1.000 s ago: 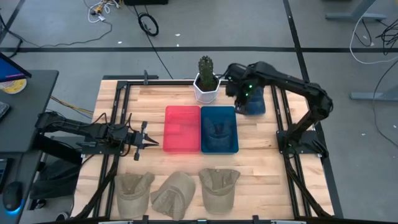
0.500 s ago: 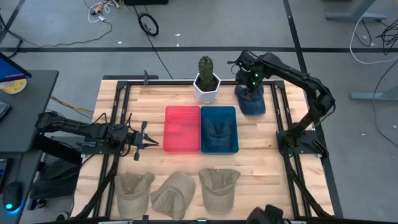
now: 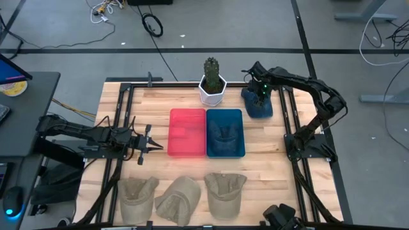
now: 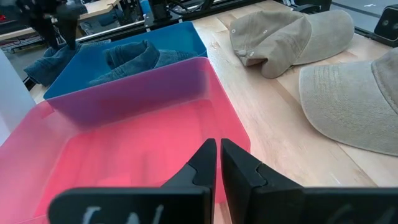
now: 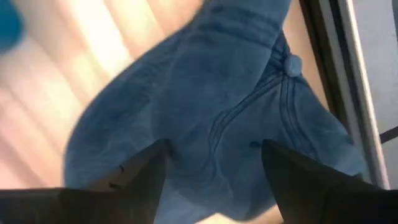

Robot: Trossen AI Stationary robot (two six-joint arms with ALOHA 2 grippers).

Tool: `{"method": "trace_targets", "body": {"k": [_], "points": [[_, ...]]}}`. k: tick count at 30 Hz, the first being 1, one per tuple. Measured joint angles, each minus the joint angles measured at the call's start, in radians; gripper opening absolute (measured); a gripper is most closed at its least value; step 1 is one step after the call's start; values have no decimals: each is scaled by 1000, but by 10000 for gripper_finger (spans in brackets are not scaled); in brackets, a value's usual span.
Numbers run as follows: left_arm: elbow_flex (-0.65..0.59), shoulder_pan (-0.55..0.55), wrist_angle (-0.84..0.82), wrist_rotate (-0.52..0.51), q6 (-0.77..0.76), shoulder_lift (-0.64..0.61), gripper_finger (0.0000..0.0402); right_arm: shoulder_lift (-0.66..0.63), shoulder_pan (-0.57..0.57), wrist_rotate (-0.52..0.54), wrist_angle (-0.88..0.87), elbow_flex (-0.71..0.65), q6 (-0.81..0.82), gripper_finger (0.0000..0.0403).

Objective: Pick & Place hat
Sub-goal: Put the blue cap into the blue bin

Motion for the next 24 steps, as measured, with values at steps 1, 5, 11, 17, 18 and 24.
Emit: {"method": "trace_targets", "body": {"k": [1, 5, 11, 17, 18, 24], "points": [[0, 0, 0, 0, 0, 0, 28, 0, -7, 2, 28, -19, 0, 263], [0, 0, 0, 0, 0, 0, 28, -1, -26, 1, 84, -72, 0, 262], [0, 0, 0, 0, 0, 0, 28, -2, -32, -9, 68, -78, 16, 178], [0, 0, 0, 0, 0, 0, 28, -1, -32, -70, 42, -79, -7, 17], [0, 0, 0, 0, 0, 0, 28, -1, -32, -69, 32, -79, -2, 17], [0, 0, 0, 0, 0, 0, 28, -40, -29, -19, -101, -33, 47, 6]]}}
